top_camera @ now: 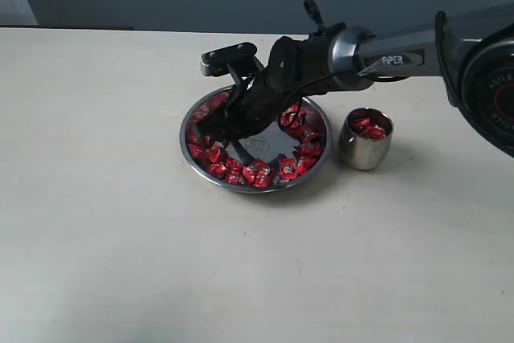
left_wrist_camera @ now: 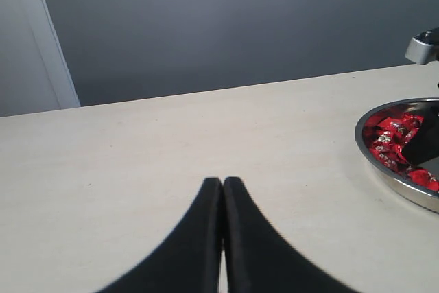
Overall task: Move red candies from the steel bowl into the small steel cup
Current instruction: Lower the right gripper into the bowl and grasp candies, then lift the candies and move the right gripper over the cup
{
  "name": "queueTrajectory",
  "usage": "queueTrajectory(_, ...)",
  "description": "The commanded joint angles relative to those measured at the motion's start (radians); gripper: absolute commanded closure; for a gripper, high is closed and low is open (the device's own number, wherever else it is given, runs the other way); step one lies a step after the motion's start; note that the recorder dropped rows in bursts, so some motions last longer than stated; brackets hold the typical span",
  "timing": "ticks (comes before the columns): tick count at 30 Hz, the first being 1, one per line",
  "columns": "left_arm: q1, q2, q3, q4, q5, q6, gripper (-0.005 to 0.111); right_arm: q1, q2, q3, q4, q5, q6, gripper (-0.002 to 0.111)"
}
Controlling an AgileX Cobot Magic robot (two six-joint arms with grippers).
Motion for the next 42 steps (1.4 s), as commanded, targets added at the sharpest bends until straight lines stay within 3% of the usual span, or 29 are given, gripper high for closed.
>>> queueTrajectory(1, -0.006, -0.005, 0.002, -0.004, -0.006, -0.004, 0.106, -0.005, -0.006, -0.006, -0.01, 0.021, -0.007, 0.106)
queueTrajectory(18, -0.006, -0.005, 0.002, -0.004, -0.006, -0.004, 0.106, -0.007, -0.295, -0.006, -0.092, 0.06, -0.005, 0.109)
queueTrajectory(23, -0.006, -0.005, 0.002, -0.004, -0.006, -0.004, 0.106, -0.076, -0.44, -0.006, -0.108, 0.067, 0.022, 0.109)
queueTrajectory(27, -0.006, -0.005, 0.002, -0.004, -0.006, -0.004, 0.106, -0.196, -0.558, -0.006, -0.125, 0.163, 0.029, 0.109)
queueTrajectory(33, -0.006, -0.005, 0.002, -0.004, -0.006, -0.004, 0.106, -0.363, -0.65, -0.006, -0.363, 0.432, 0.205, 0.109)
queueTrajectory(37, -0.006, -0.005, 0.002, -0.004, -0.006, -0.004, 0.106, -0.404, -0.644, -0.006, -0.361, 0.631, 0.205, 0.109)
queueTrajectory(42, -0.006, -0.005, 0.002, -0.004, -0.006, -0.004, 0.106, -0.404, -0.634, -0.006, -0.27, 0.722, 0.169, 0.109)
